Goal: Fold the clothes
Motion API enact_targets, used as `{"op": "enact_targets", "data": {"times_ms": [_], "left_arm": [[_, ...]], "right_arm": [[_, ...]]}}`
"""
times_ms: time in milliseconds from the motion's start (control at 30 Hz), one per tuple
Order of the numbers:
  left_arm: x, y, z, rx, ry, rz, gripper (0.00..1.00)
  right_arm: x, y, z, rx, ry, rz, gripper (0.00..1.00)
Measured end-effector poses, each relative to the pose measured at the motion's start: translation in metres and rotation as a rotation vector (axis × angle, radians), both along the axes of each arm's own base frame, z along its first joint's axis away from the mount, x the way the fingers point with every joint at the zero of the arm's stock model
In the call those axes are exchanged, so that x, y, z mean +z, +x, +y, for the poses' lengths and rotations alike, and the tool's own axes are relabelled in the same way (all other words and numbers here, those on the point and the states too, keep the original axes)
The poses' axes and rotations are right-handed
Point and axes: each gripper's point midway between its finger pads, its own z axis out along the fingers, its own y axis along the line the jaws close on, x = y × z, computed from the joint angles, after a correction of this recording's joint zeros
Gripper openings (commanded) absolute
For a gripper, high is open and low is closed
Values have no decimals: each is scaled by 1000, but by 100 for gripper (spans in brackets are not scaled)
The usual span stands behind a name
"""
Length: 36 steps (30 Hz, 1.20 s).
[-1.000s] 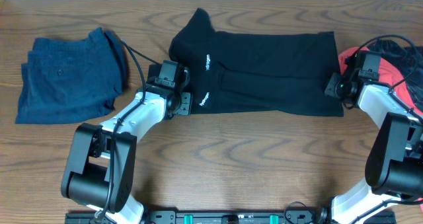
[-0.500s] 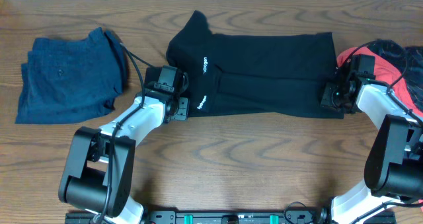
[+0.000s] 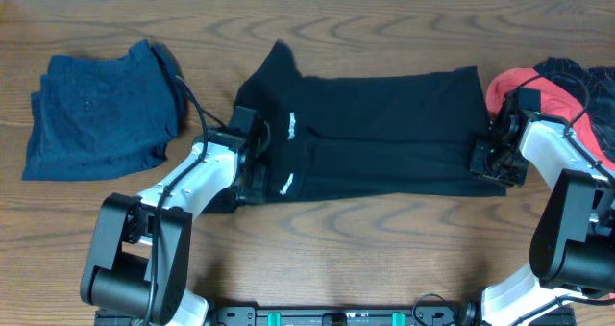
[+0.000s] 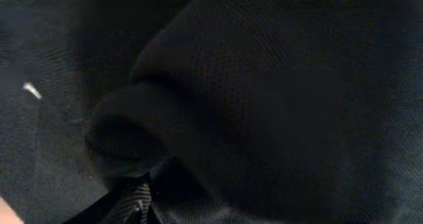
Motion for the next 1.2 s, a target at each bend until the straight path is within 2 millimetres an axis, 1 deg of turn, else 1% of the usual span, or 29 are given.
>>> {"op": "enact_targets", "data": {"times_ms": [167,233,367,467,533,567,600,633,667,700,767,833,900,967,1033,1100,1200], "left_arm": [[0,-33,4,4,4,135,62],[0,-41,4,5,4,164,62],[0,-41,4,5,2,167,62],[1,-41,4,5,1,162,62],[6,-38,4,5,-4,141,63],[11,-36,3,5,-10,116,66],[16,-33,3,4,-15,96,70],[23,-29,2,4,-23,57,83],[32,-23,0,3,-33,12,93],[41,-15,-1,4,-46,-41,95],[65,8,-7,8,-84,-180,97],[92,34,-15,8,-128,-329,97],[117,56,-19,7,-162,-448,97],[135,76,-18,21,-182,-534,97],[142,93,-11,48,-194,-572,97],[142,111,-1,84,-211,-586,97],[133,143,13,129,-250,-594,97]], "right_arm": [[0,-18,2,-21,3,72,37],[0,-20,2,-28,4,80,37],[2,-18,2,-36,5,67,38],[10,-13,2,-37,-1,21,39],[24,-4,0,-40,-12,-47,41],[36,4,-2,-39,-23,-107,42],[43,9,-3,-40,-29,-142,43],[56,15,-4,-38,-39,-200,46],[69,22,-5,-36,-49,-256,49],[84,28,-6,-33,-59,-316,52],[108,35,-6,-30,-69,-411,57],[129,40,-4,-18,-70,-492,57],[142,40,-2,-13,-63,-534,58],[149,40,1,-8,-53,-557,58],[149,39,3,-5,-43,-557,58],[146,34,5,-4,-32,-533,58],[143,31,7,0,-23,-516,58]]}}
